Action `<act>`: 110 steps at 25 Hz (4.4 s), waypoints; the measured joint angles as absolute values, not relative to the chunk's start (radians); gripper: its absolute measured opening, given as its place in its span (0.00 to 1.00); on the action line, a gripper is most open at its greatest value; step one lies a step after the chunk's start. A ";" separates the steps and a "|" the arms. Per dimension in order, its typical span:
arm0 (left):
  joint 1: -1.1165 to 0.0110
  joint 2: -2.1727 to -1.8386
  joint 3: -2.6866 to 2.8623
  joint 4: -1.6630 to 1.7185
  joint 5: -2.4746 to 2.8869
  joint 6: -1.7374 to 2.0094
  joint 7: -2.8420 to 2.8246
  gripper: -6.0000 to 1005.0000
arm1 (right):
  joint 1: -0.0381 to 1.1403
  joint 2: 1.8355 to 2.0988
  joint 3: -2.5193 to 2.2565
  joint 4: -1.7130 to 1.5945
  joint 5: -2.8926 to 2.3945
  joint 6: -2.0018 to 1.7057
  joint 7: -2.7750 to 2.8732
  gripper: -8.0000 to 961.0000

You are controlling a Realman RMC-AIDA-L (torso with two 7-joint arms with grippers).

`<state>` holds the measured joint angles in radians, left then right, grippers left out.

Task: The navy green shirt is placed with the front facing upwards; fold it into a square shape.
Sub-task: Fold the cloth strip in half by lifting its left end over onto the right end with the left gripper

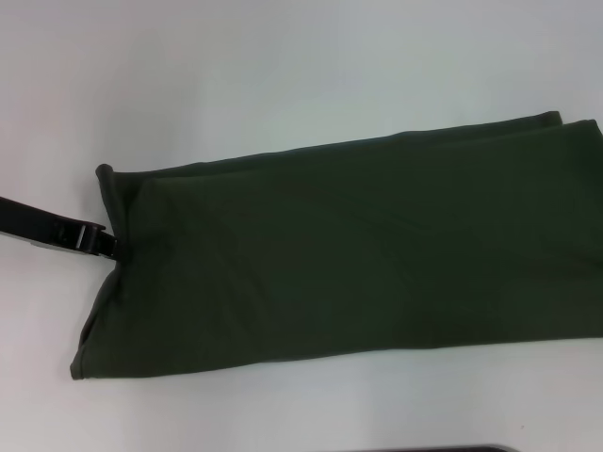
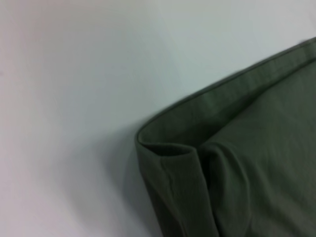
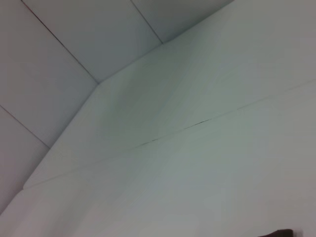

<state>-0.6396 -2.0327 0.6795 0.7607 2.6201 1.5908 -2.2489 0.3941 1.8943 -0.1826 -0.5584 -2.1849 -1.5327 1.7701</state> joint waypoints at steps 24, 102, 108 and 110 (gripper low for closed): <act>-0.660 -2.045 0.657 0.817 2.564 1.667 -2.247 0.01 | 0.396 1.896 -0.183 -0.558 -2.184 -1.532 1.766 0.95; -0.602 -1.961 0.554 0.931 2.502 1.748 -2.230 0.01 | 0.423 1.914 -0.230 -0.548 -2.190 -1.524 1.768 0.95; -0.595 -1.943 0.528 0.907 2.506 1.747 -2.214 0.01 | 0.425 1.914 -0.230 -0.548 -2.190 -1.526 1.769 0.95; -0.593 -1.938 0.521 0.904 2.506 1.747 -2.213 0.01 | 0.425 1.914 -0.230 -0.548 -2.190 -1.526 1.769 0.95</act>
<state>-0.5925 -1.9383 0.5209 0.9040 2.5059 1.7467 -2.2134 0.4249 1.9143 -0.2301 -0.5478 -2.1902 -1.5260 1.7686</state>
